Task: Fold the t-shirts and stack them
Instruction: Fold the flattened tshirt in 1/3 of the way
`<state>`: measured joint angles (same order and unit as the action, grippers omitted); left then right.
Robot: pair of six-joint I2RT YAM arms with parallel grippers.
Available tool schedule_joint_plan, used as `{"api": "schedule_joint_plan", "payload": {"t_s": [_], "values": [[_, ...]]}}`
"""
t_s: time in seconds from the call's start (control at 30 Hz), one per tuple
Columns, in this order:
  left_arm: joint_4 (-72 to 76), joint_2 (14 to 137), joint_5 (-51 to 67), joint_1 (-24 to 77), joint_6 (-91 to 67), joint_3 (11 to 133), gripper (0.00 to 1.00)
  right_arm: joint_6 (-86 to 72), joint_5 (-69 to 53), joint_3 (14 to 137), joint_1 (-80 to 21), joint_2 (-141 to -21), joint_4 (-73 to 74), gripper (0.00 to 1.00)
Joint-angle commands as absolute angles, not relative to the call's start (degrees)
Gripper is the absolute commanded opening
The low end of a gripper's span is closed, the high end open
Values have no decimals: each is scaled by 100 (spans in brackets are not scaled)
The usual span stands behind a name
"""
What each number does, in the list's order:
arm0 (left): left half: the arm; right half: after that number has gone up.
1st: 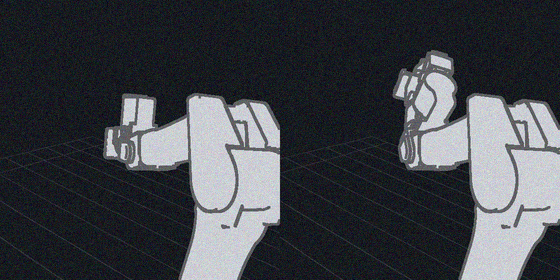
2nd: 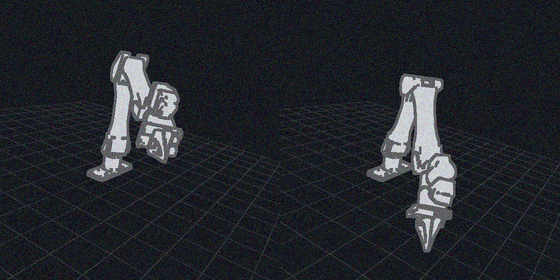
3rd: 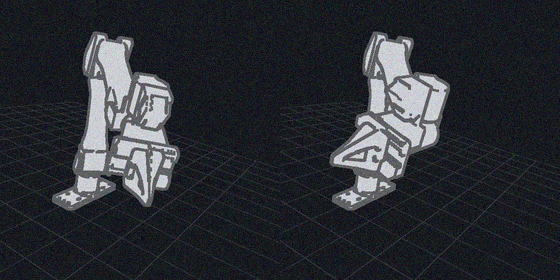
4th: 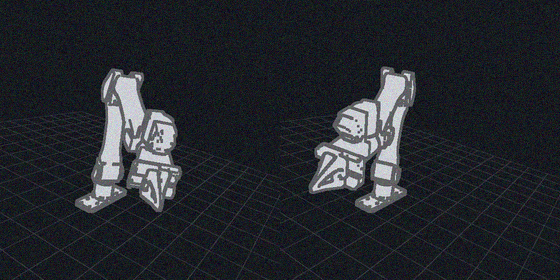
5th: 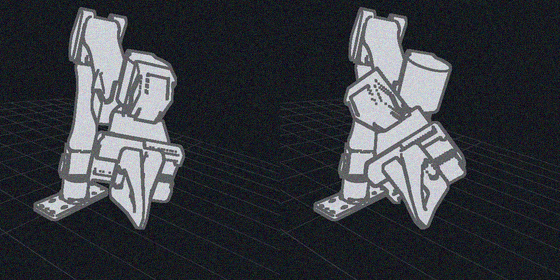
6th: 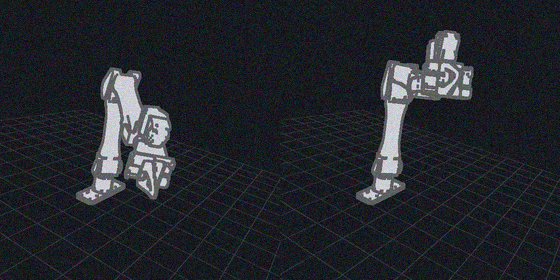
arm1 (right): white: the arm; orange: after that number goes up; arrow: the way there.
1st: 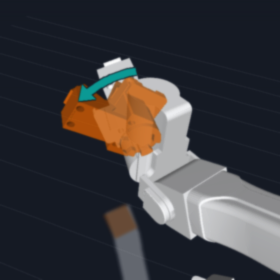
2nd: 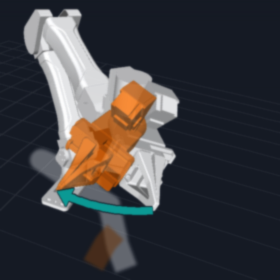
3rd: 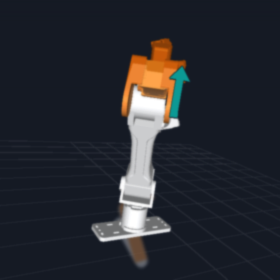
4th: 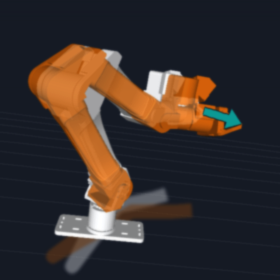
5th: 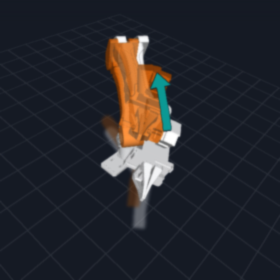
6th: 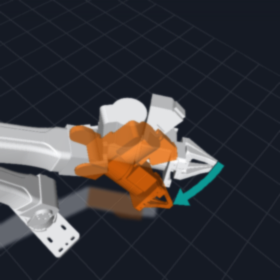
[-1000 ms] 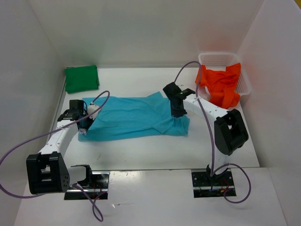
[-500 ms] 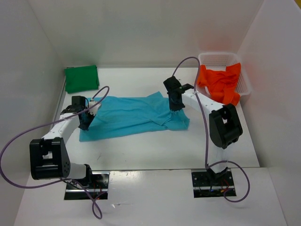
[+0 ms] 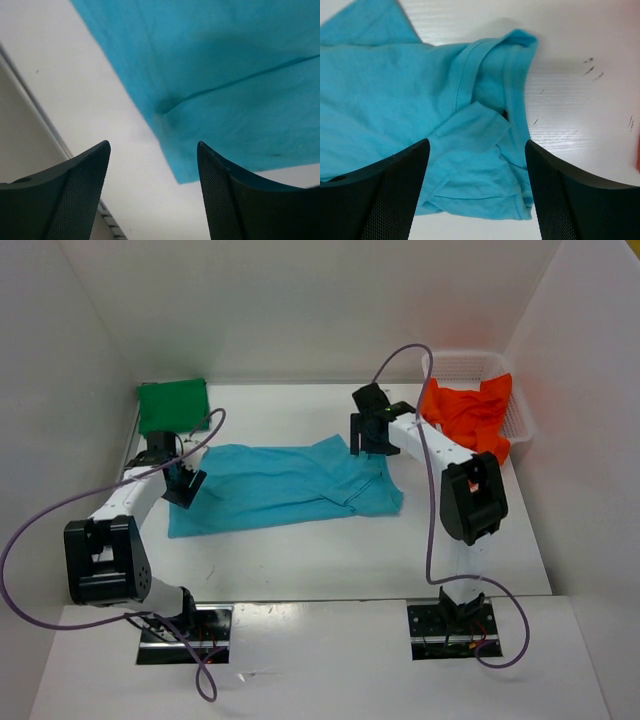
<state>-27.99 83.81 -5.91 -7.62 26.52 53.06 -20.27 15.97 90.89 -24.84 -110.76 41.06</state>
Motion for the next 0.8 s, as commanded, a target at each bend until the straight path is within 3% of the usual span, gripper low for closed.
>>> {"api": "schedule_joint_plan", "payload": {"t_s": [0.0, 0.13, 0.43, 0.63, 0.77], "values": [[-3111, 7842, -650, -1080, 2540, 5379, 78, -2574, 1644, 8617, -2408, -10066, 4175, 82], [-3374, 7462, -501, -1344, 2785, 5073, 85, -3216, 1503, 7350, -2408, -9055, 4113, 82], [-3182, 8251, -220, -1345, 2681, 4729, 85, -4395, 773, 5248, -1802, -8025, 3305, 82], [-2927, 8561, -456, -1345, 2680, 4667, 85, -4280, 107, 5124, -1363, -8524, 2717, 81], [-2769, 8684, -589, -1345, 2786, 4553, 80, -4228, -404, 5072, -1230, -8955, 2461, 73]]}}
